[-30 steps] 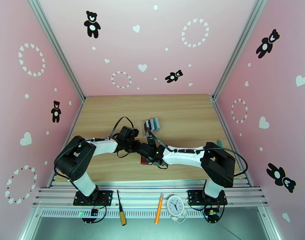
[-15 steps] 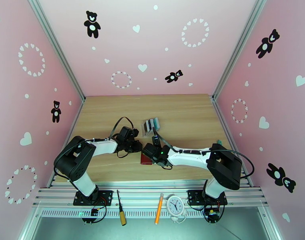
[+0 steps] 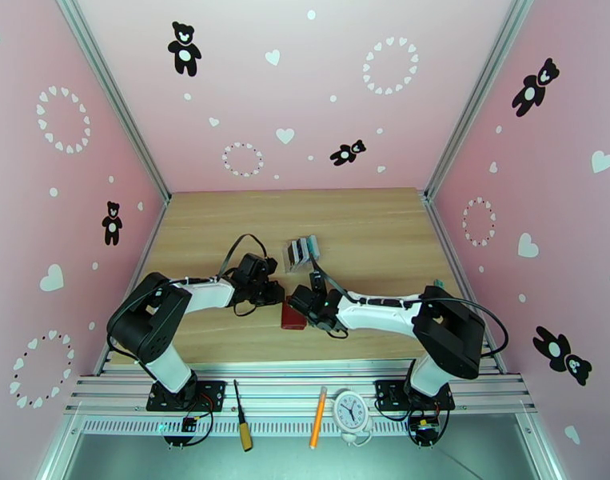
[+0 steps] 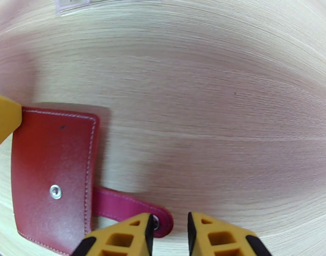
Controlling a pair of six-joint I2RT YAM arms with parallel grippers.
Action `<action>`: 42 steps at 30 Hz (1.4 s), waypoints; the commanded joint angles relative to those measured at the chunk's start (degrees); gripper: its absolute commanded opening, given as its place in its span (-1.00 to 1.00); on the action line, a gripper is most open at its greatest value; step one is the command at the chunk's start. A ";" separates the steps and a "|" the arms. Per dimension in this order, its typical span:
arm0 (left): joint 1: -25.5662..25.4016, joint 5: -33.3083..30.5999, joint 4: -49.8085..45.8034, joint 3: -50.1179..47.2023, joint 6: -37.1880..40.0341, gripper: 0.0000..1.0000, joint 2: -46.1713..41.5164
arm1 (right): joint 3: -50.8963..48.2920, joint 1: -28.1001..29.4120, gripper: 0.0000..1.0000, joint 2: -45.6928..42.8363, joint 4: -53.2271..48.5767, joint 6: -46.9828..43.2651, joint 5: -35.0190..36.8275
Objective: Put the credit cards into the card holder
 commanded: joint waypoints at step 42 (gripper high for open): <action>0.03 -1.97 1.61 -5.92 0.04 -0.09 -9.28 | 2.95 0.11 -0.25 -7.80 0.97 -4.44 -4.96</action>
